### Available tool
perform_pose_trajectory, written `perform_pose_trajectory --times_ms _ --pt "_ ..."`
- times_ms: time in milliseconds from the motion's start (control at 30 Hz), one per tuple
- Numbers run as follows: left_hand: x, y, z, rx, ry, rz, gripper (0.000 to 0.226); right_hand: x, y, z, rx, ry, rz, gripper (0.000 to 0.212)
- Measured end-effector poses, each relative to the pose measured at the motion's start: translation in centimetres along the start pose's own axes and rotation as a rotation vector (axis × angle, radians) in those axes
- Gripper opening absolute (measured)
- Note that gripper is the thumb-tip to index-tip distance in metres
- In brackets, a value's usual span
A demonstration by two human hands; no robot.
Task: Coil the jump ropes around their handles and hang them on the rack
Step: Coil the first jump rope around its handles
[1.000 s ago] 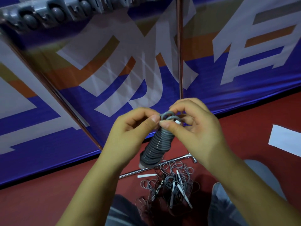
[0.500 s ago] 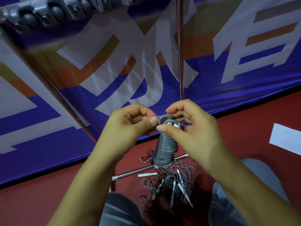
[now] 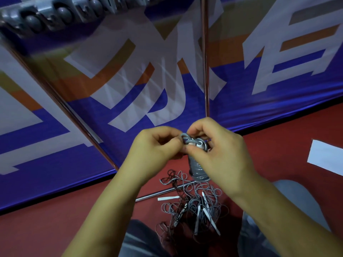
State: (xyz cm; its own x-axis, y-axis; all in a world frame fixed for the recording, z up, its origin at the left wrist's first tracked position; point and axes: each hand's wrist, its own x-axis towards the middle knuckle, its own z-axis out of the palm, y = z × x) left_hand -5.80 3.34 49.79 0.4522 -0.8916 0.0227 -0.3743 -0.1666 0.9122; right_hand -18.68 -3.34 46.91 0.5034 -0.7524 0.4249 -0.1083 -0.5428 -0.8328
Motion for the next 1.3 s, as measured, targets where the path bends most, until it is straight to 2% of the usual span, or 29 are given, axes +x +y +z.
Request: perform_pose_trajectory --times_ms 167,333,467,567,667,767,867,967,1100,1300 --pt "0.6 -0.8 0.5 -0.092 -0.061 -0.074 0.022 0.1 0.7 0.3 -0.141 0.004 -0.052 0.025" --pt "0.5 -1.4 0.8 -0.073 -0.014 0.010 0.023 0.2 0.9 0.4 -0.146 0.006 -0.091 0.024" --pt "0.5 -1.5 1.2 -0.172 0.023 0.088 0.011 0.8 0.6 -0.2 0.058 -0.044 0.061 0.032" --pt "1.0 -2.2 1.2 -0.308 0.023 0.102 0.019 1.2 0.7 -0.5 0.172 -0.058 0.136 0.039" --pt "1.3 -2.9 0.8 -0.437 -0.077 0.145 0.029 1.4 1.0 -0.8 0.272 -0.066 0.175 0.035" --pt "1.6 -3.4 0.0 -0.454 -0.177 0.145 0.023 1.6 1.3 -0.9 0.397 -0.099 0.229 0.037" --pt "1.5 -3.5 -0.3 -0.530 -0.281 0.074 0.015 1.7 1.6 -1.1 0.492 -0.153 0.247 0.037" --pt "1.4 -3.4 -0.6 -0.443 -0.291 0.096 0.010 1.7 1.7 -1.3 0.547 -0.176 0.244 0.035" --pt "1.7 -3.1 -1.0 -0.315 -0.306 0.178 0.014 1.6 1.8 -0.9 0.574 -0.193 0.241 0.024" --pt "1.9 -3.6 -0.8 -0.403 -0.323 0.114 0.009 1.8 1.8 -0.8 0.667 -0.233 0.242 0.018"
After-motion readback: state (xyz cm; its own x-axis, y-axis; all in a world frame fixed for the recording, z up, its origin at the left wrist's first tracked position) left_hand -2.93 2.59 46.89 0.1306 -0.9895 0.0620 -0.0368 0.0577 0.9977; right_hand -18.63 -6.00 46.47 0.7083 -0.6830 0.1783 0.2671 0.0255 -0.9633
